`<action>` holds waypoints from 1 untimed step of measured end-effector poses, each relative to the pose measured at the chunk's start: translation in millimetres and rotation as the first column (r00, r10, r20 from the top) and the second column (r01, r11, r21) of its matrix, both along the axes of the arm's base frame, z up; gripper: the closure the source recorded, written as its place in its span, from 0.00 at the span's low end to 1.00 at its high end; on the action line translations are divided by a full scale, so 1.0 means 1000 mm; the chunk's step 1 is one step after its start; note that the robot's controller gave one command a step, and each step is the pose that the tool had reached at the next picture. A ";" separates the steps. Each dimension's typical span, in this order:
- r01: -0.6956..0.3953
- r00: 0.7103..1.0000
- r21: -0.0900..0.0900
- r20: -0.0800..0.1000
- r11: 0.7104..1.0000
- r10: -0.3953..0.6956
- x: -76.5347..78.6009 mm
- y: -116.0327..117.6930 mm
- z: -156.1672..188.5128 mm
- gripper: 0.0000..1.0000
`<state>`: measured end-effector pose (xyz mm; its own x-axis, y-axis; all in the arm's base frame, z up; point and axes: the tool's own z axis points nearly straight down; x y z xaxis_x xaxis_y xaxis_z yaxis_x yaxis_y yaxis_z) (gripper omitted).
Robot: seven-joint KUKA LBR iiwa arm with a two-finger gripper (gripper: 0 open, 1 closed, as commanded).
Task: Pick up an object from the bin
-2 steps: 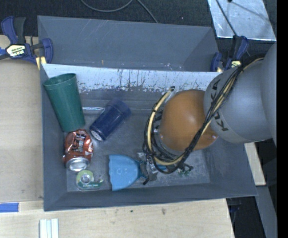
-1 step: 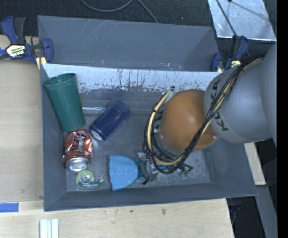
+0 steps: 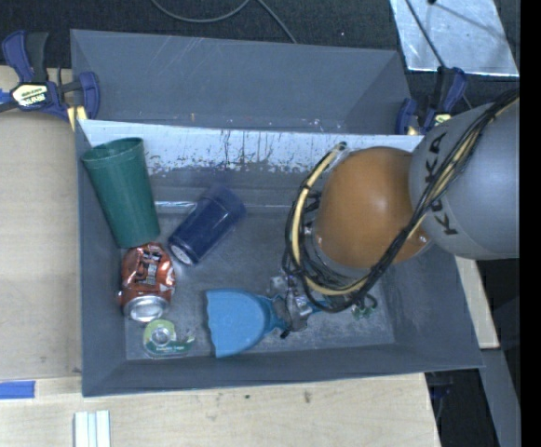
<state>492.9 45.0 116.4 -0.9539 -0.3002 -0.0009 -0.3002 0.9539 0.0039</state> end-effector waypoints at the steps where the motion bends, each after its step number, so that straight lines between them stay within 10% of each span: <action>1: -0.064 0.998 0.000 0.006 0.998 0.064 0.001 0.002 0.069 1.00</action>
Offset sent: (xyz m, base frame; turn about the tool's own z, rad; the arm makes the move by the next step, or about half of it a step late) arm -0.0002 -0.0182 0.1825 -0.1426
